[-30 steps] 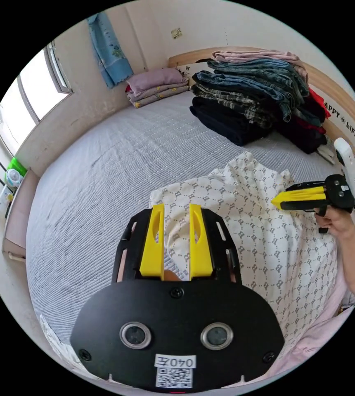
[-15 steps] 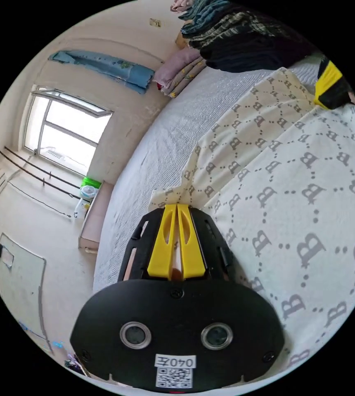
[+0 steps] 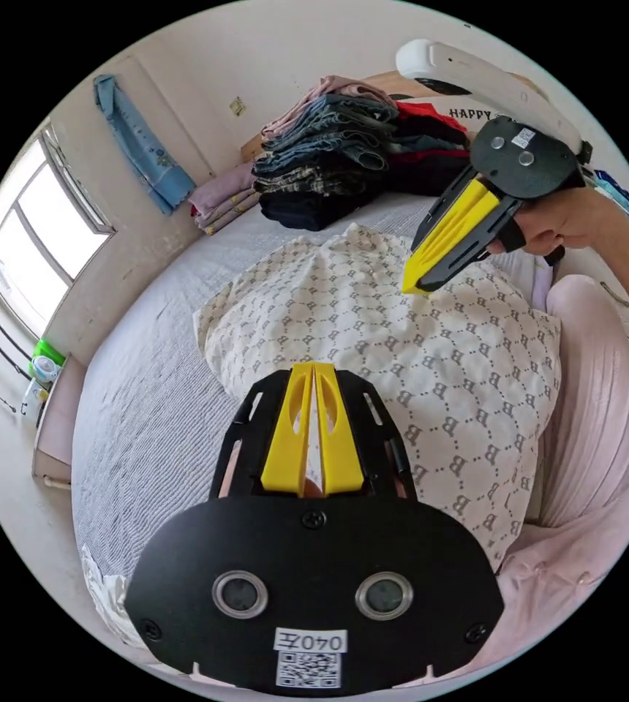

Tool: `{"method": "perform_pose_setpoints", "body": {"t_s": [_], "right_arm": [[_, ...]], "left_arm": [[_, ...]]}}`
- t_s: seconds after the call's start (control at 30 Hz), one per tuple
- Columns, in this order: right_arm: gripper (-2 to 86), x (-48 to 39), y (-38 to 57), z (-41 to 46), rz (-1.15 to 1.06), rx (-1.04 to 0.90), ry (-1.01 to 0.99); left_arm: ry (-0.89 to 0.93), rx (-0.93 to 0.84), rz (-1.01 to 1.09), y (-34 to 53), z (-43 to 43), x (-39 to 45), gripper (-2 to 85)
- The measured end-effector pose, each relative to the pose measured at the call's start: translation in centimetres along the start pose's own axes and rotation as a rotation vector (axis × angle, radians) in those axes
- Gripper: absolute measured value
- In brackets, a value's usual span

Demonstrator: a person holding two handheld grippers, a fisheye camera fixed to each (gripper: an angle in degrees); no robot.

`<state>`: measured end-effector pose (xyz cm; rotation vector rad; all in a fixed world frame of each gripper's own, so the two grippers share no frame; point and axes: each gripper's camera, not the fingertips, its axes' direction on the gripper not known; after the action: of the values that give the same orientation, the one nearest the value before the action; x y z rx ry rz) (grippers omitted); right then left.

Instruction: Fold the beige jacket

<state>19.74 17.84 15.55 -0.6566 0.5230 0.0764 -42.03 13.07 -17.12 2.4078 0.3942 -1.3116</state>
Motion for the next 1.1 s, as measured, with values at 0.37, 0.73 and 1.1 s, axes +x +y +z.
{"method": "perform_pose_setpoints", "body": {"t_s": [0.37, 0.73, 1.1], "right_arm": [[-1.0, 4.1, 5.0, -1.4, 0.161, -0.026, 0.142], [-1.0, 2.3, 8.5, 5.2, 0.093, -0.206, 0.022], [-1.0, -2.9, 8.2, 0.2, -0.076, 0.042, -0.175]], "left_arm": [[0.024, -0.021, -0.084, -0.8, -4.6, -3.6, -0.9], [0.103, -0.099, 0.026, 0.2, -8.2, -1.4, -0.8], [0.518, -0.198, -0.486, 5.7, -13.9, -18.1, 1.4]]}}
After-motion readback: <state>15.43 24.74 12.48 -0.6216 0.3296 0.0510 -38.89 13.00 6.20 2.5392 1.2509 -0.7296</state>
